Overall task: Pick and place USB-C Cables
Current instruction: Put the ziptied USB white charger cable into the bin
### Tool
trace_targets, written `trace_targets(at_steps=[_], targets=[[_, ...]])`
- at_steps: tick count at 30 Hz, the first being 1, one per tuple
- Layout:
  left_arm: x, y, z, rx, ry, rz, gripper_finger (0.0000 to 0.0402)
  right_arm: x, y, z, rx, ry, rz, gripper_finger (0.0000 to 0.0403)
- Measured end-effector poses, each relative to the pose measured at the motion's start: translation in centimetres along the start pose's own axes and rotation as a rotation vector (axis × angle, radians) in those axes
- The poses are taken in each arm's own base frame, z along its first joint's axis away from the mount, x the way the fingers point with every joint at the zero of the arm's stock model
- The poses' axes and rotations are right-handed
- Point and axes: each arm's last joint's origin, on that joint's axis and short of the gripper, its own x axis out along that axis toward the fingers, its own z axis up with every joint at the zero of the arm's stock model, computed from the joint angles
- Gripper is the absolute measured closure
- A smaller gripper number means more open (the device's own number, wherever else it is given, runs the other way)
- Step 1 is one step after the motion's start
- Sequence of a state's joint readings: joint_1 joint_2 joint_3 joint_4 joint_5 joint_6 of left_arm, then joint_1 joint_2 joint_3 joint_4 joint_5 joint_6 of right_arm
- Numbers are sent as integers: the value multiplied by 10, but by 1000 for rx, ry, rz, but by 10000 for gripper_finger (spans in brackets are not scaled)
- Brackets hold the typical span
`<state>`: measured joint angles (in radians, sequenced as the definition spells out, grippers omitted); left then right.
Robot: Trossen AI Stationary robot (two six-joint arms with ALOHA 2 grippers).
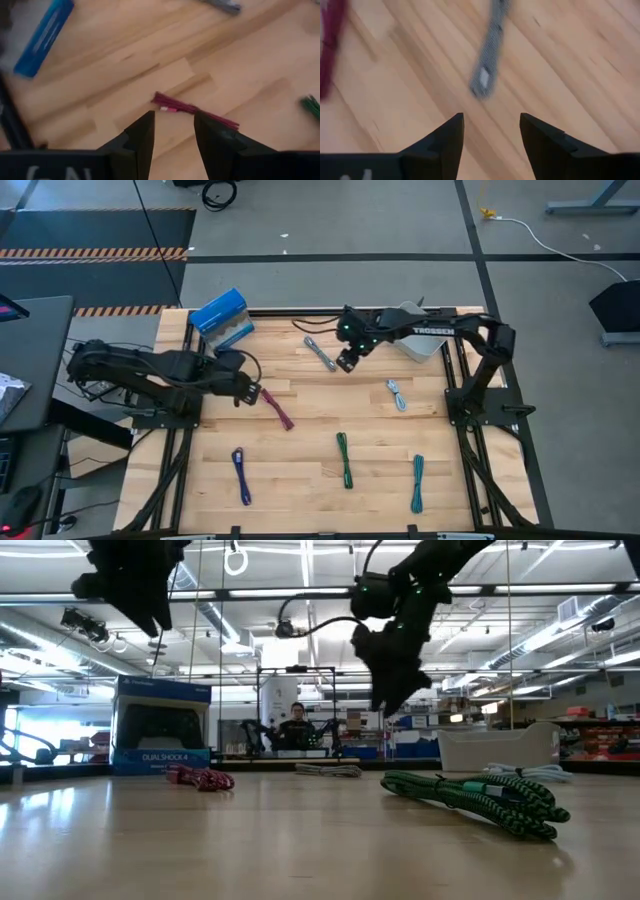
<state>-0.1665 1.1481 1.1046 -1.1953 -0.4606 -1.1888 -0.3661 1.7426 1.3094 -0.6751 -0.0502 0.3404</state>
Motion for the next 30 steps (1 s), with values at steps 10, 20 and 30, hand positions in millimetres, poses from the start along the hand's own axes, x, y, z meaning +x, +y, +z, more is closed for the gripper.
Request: trace_targets(at_steps=[10,20,30], targets=[[6,-2,-2,-266,74,31,255,44,22,7,-178,-99,10,194],[6,-7,-5,-395,178,-6,255,78,17,2,-206,-48,-37,195],[6,-15,-3,-436,216,-97,255,95,15,-4,-203,4,-44,216]])
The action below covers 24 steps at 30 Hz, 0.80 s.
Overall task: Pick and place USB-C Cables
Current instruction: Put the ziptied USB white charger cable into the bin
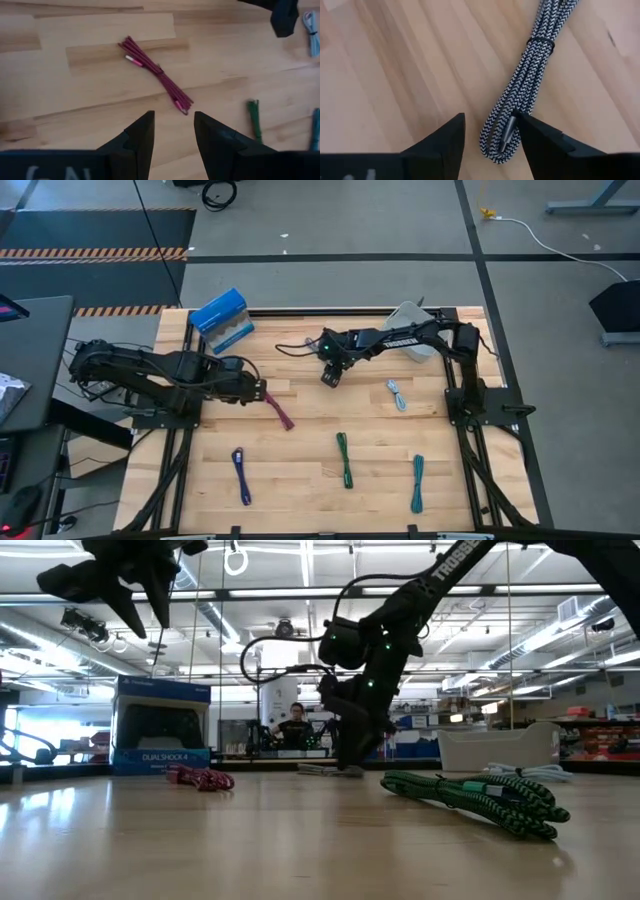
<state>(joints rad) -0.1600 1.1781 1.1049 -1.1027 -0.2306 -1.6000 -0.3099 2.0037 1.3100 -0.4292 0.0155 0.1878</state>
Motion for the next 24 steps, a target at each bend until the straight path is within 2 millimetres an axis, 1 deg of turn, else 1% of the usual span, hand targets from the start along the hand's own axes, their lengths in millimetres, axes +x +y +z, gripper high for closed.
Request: trace_targets(at_steps=[2,4,8,9,12,14,18,22,24], targets=[[0,0,0,-12,1,-5,255,1,0,-2,-7,18,-3,236],[0,-1,0,-14,3,-13,255,0,-1,-4,-9,48,-6,270],[0,-1,0,-14,3,-14,255,-1,-3,-8,-5,99,11,369],[0,-1,0,-11,6,-14,255,-3,-4,-8,-2,110,34,382],[0,-1,-2,43,69,-14,255,-16,-7,-14,-11,176,56,387],[-1,-1,-5,103,105,-18,255,-36,-9,-14,-59,166,39,393],[-1,-1,-7,165,123,-23,255,-95,-16,-11,-88,87,-39,395],[-1,-2,-8,177,87,-30,255,-157,-28,-21,-38,17,-144,395],[-1,-3,-8,189,64,-42,255,-182,-38,-31,-8,19,-211,395]])
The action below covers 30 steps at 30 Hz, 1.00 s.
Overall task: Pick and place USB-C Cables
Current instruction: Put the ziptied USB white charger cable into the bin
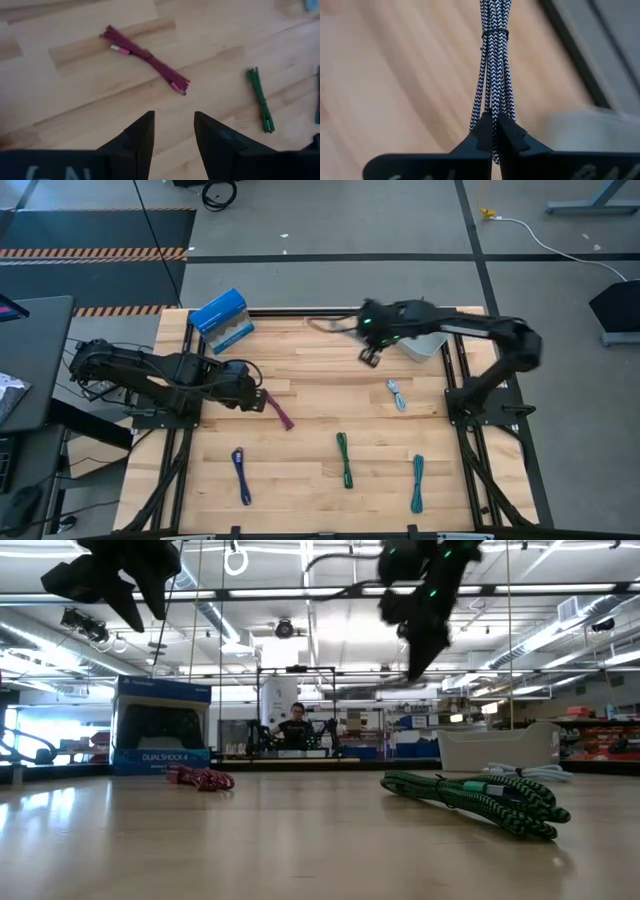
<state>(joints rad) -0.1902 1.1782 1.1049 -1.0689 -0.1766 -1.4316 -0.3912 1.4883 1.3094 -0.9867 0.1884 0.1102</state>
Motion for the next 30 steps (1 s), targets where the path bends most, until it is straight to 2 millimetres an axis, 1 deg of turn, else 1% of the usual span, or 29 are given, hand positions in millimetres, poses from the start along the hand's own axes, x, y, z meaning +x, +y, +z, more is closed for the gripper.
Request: trace_targets(at_steps=[3,5,11,16,22,30], targets=[[0,-3,1,33,-22,-33,255,-21,-23,-18,53,63,-99,395],[0,-5,3,45,-43,-52,255,-28,-39,-28,87,126,-137,395],[-1,-16,5,67,-95,-153,255,-29,-71,-52,70,305,-183,395],[-2,-21,5,70,-92,-208,255,-29,-90,-62,69,352,-196,395],[-3,-25,6,106,-103,-242,255,-22,-110,-67,97,421,-177,395],[-6,-32,8,108,-167,-314,255,4,-123,-63,96,505,-130,395]])
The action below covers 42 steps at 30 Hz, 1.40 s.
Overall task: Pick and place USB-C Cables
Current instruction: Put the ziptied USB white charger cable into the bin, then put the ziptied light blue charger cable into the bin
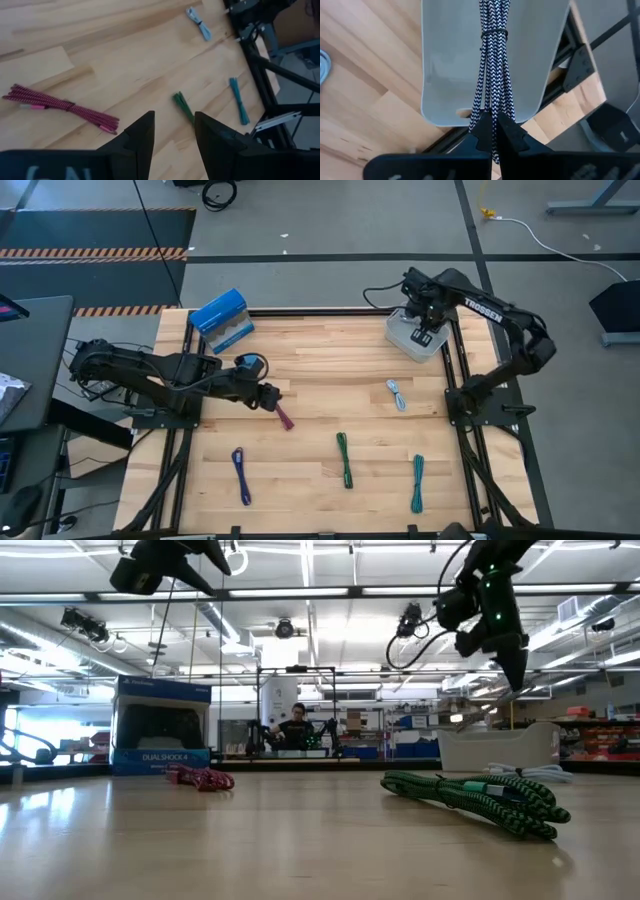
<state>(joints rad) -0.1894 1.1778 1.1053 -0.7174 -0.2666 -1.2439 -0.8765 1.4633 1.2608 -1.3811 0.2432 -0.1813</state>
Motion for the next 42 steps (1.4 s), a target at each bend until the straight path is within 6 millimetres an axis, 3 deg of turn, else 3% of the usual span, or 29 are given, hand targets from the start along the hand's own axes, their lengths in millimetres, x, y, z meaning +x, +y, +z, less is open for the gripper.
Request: trace_targets(at_steps=[4,10,15,18,24,31,37,42], targets=[[0,0,0,-10,-10,-2,255,12,-3,9,30,42,10,373],[0,-2,1,-59,-23,-13,255,22,-8,16,48,54,32,286],[0,-4,2,-67,-31,-37,255,20,-12,14,52,30,31,226],[0,-5,3,-71,-35,-50,255,10,-8,7,71,-10,117,205],[0,-5,3,-52,-35,-48,255,-19,18,-8,193,-124,241,202],[1,-3,7,-47,-51,-37,255,-35,70,-11,157,-142,264,217],[-3,-2,10,-12,-60,-45,255,-33,113,-7,181,-98,233,217],[-17,1,11,16,-49,-70,255,-13,141,-1,167,15,213,218]])
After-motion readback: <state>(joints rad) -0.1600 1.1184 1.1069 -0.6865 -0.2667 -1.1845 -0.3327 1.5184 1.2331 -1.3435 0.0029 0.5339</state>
